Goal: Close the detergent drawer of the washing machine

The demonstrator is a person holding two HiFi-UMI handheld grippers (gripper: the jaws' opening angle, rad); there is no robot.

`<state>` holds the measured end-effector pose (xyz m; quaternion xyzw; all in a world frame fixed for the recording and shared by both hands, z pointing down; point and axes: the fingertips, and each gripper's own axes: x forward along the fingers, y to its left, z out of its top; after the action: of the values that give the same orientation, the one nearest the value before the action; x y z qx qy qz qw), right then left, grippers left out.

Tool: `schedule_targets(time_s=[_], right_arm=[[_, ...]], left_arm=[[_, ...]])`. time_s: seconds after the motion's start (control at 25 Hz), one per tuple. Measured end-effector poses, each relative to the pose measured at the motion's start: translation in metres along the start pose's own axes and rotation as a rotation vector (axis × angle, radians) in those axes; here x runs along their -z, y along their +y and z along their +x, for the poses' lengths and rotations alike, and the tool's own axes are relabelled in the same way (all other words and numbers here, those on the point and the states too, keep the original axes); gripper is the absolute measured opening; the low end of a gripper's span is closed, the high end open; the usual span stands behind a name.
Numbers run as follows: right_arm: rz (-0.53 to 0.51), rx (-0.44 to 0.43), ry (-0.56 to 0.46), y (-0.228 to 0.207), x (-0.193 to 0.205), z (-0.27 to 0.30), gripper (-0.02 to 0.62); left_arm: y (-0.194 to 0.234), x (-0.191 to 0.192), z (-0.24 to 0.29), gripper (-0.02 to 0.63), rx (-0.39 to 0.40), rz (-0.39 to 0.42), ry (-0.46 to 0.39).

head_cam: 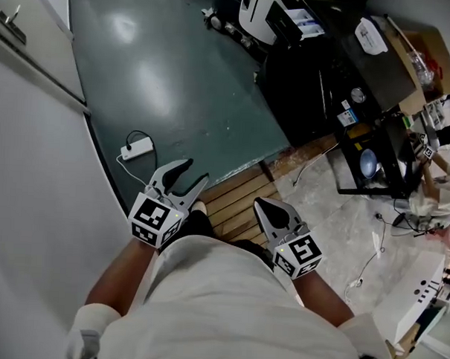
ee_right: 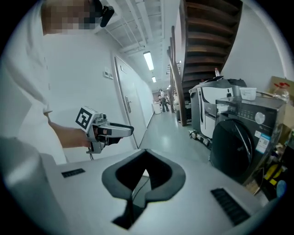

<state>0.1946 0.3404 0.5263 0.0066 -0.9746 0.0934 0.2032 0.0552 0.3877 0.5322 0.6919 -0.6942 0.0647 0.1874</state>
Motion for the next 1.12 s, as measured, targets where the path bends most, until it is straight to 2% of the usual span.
schedule_targets(time_s=[0.12,0.28,0.6,0.84,1.12], right_arm=[[-0.017,-0.016,0.015,0.013,-0.031,0.019,0.004],[-0.034,-0.039,0.048,0.024,-0.053,0.032,0.004],[-0.028,-0.041,0.06,-0.002,-0.072,0.07,0.003],[0.002,-0.014,0.031,-0.062,-0.098,0.116,0.003],[0.059,0.016,0.017,-0.141,-0.16,0.15,0.004]], left_arm=[[0.024,-0.024,-0.01,0.186,0.002,0.021,0.008],[0.039,-0.044,-0.022,0.187,-0.004,0.001,-0.004],[0.072,-0.053,0.003,0.199,-0.003,-0.023,0.002],[0.118,-0.083,0.063,0.201,0.018,0.01,0.018],[0.155,-0.156,0.152,0.199,0.088,0.038,0.067]])
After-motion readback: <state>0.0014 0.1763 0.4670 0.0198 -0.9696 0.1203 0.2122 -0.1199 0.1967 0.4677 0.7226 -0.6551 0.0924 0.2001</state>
